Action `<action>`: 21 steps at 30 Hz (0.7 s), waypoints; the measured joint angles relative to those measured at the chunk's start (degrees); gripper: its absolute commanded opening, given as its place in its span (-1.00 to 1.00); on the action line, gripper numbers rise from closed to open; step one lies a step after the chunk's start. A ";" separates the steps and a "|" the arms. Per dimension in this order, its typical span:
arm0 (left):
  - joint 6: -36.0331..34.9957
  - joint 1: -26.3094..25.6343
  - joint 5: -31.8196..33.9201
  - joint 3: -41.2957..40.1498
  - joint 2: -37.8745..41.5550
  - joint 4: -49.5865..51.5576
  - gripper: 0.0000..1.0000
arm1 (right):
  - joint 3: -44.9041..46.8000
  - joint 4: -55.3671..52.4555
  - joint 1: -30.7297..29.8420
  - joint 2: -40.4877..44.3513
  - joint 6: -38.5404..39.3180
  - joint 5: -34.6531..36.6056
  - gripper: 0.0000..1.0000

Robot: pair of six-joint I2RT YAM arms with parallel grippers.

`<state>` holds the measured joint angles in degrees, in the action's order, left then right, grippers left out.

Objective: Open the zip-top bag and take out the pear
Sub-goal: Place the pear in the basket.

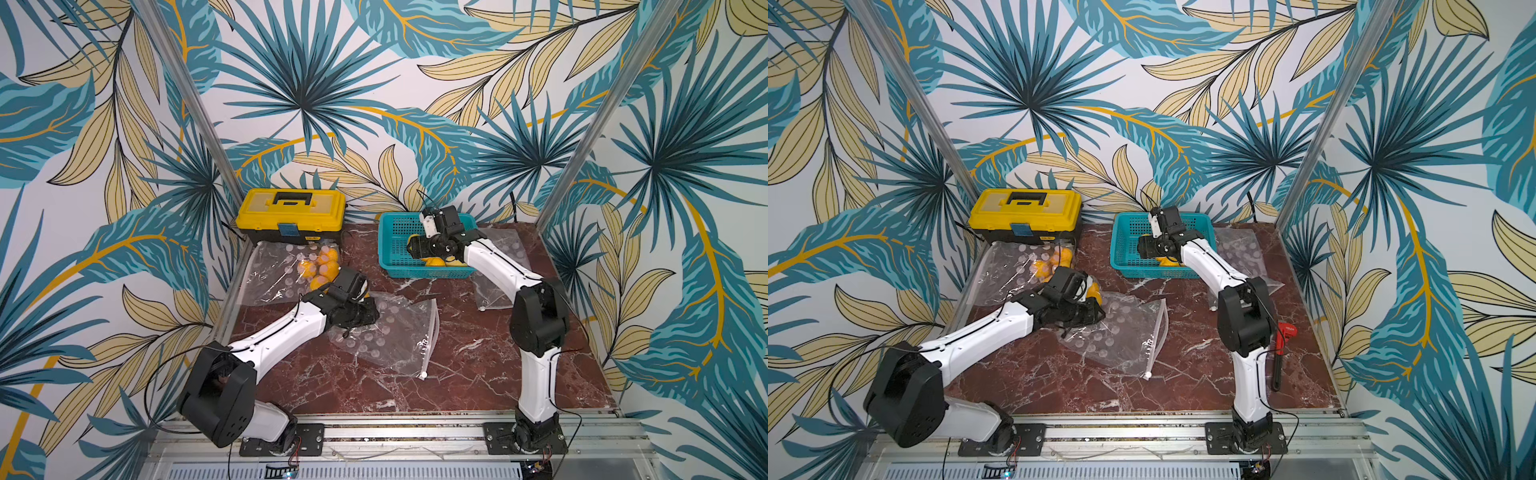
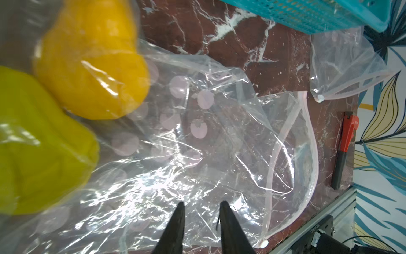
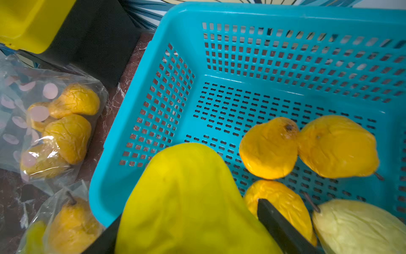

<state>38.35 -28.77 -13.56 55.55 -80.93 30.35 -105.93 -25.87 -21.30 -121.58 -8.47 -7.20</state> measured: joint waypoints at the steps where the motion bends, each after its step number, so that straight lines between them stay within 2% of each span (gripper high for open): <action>1: -0.39 0.96 0.09 0.00 0.63 0.74 -0.37 | -1.51 -0.04 0.00 -1.86 0.15 -0.42 0.38; 6: -2.93 5.44 0.33 0.22 2.05 4.26 -0.35 | -4.83 0.26 0.00 -7.82 0.52 -1.86 0.43; 11: -6.10 9.66 0.33 1.16 1.70 6.88 -0.27 | -5.38 0.59 0.02 -11.06 1.29 -2.34 0.57; 16: -9.44 12.96 0.13 4.94 -1.64 8.52 -0.24 | -5.51 0.68 0.13 -11.67 2.12 -2.51 0.69; 21: -11.54 13.53 -0.13 7.34 -6.36 8.66 -0.21 | -5.62 -0.07 0.15 -10.88 3.04 -2.56 0.72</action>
<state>26.81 -15.25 -13.69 62.89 -87.29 39.00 -111.55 -25.93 -21.15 -132.46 -5.43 -9.76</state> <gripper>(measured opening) 0.387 0.856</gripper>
